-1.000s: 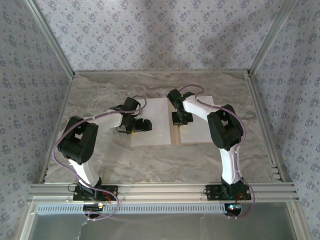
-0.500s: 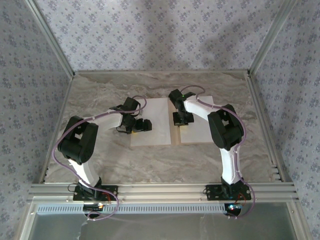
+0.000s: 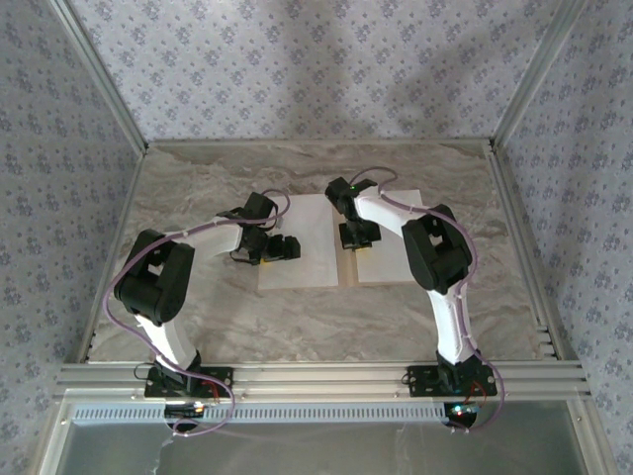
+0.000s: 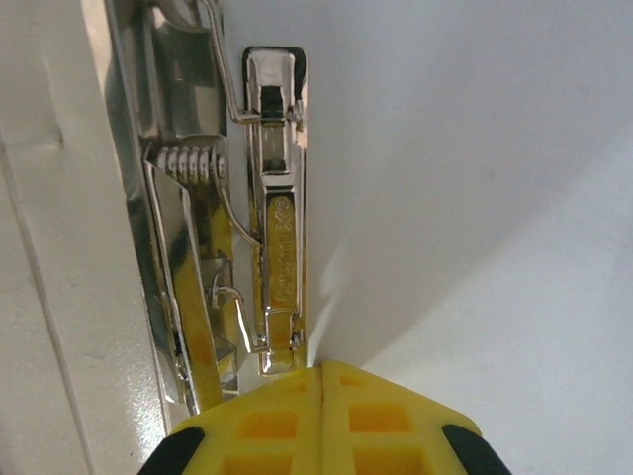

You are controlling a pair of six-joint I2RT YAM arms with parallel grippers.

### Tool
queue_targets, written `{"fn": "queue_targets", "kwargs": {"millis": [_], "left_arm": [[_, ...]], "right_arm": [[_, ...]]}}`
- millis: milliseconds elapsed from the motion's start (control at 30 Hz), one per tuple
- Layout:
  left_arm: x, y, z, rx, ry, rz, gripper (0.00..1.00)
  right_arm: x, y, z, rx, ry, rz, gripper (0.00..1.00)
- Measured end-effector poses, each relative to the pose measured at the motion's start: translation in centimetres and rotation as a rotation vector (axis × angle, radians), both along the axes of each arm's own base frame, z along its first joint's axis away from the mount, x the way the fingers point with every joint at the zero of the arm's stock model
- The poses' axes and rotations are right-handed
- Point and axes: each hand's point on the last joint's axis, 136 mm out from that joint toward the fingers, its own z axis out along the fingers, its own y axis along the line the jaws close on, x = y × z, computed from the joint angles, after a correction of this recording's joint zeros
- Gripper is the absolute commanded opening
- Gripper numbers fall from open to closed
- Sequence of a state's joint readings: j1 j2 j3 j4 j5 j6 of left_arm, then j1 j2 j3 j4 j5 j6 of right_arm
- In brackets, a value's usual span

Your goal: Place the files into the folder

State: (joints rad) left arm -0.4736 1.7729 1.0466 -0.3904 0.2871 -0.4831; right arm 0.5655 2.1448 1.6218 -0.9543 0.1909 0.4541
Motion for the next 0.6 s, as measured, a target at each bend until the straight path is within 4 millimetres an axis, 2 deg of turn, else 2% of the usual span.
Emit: {"fn": "queue_targets", "kwargs": {"millis": [600], "left_arm": [[0.05, -0.03, 0.01, -0.001, 0.0, 0.0, 0.81]], "right_arm": [[-0.11, 0.17, 0.02, -0.153, 0.007, 0.032, 0.0]]}}
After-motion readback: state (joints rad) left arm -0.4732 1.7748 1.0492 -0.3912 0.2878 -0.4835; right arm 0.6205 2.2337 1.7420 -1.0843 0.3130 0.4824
